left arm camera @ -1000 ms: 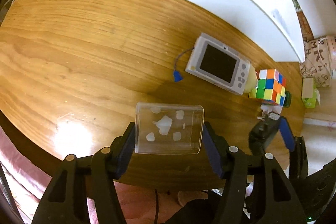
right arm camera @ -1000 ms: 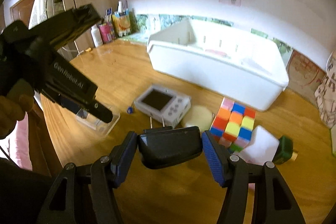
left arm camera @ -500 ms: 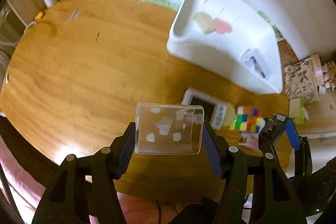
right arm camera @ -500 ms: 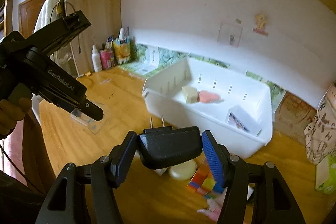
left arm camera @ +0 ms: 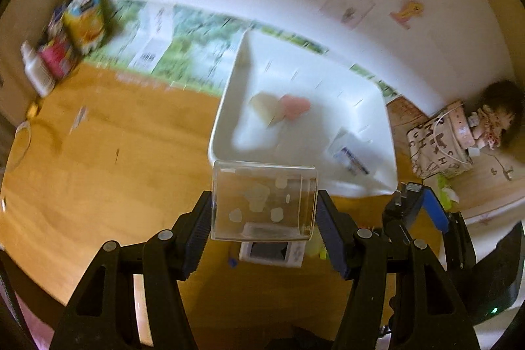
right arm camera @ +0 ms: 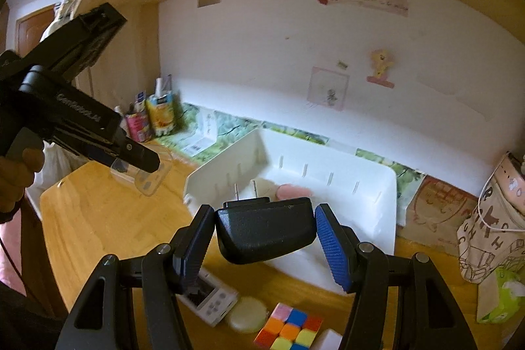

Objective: Organize rigid objects
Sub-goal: 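Lift the clear case and black charger and carry both over the white tray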

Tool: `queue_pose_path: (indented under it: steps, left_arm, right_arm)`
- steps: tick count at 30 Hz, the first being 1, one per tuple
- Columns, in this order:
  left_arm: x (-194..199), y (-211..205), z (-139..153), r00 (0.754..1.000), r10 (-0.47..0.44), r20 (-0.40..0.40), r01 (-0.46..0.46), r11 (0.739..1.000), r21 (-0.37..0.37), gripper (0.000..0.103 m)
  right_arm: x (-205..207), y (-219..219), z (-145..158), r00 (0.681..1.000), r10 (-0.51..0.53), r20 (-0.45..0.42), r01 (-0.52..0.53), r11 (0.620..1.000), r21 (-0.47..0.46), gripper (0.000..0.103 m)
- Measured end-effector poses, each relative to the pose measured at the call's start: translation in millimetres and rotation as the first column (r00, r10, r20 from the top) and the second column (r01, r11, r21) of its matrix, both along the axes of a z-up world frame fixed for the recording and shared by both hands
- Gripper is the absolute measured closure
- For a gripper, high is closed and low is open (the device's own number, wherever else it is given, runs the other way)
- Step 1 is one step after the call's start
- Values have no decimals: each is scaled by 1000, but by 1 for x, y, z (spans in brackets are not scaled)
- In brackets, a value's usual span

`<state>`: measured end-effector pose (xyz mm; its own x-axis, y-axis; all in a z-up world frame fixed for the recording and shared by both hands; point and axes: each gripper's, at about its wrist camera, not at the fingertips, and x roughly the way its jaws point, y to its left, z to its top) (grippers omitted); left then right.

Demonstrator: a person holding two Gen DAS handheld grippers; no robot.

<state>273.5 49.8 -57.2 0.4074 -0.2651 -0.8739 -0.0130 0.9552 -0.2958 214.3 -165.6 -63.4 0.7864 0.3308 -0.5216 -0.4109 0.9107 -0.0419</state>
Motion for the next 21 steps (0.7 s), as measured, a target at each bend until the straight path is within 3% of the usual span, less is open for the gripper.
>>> queue_pose_path:
  steps: [8, 14, 21]
  left_arm:
    - [25, -11, -1, 987, -67, 144, 68, 998, -1, 38]
    - [41, -18, -6, 962, -100, 252, 102, 995, 6, 38]
    - [66, -31, -26, 960, -112, 256, 114, 993, 7, 38]
  right_arm:
    - [28, -4, -11, 999, -45, -15, 46, 997, 57, 39]
    - [46, -8, -26, 997, -80, -22, 81, 992, 98, 39]
    - [64, -11, -44, 994, -93, -50, 98, 988, 119, 39]
